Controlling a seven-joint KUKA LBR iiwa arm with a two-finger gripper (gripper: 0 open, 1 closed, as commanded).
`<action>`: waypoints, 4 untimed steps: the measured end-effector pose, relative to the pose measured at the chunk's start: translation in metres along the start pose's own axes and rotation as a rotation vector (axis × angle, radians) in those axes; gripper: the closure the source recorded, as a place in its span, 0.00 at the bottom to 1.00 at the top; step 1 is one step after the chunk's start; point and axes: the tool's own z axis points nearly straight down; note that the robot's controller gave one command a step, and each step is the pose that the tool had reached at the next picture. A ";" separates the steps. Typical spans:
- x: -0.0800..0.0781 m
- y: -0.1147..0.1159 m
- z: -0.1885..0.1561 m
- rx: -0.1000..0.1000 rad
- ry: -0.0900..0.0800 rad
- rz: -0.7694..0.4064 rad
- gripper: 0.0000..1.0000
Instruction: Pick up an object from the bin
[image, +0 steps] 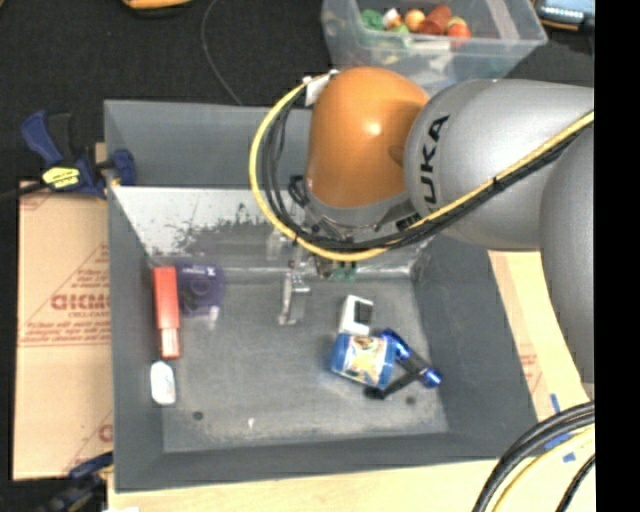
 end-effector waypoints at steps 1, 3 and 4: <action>-0.001 -0.001 -0.005 -0.001 -0.007 0.003 0.00; -0.046 0.019 0.143 0.001 -0.017 -0.383 0.00; -0.047 0.072 0.143 0.004 -0.023 -0.568 0.00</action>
Offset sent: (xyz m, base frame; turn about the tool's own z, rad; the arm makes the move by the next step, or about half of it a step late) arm 0.0364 0.0128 -0.1447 -0.4002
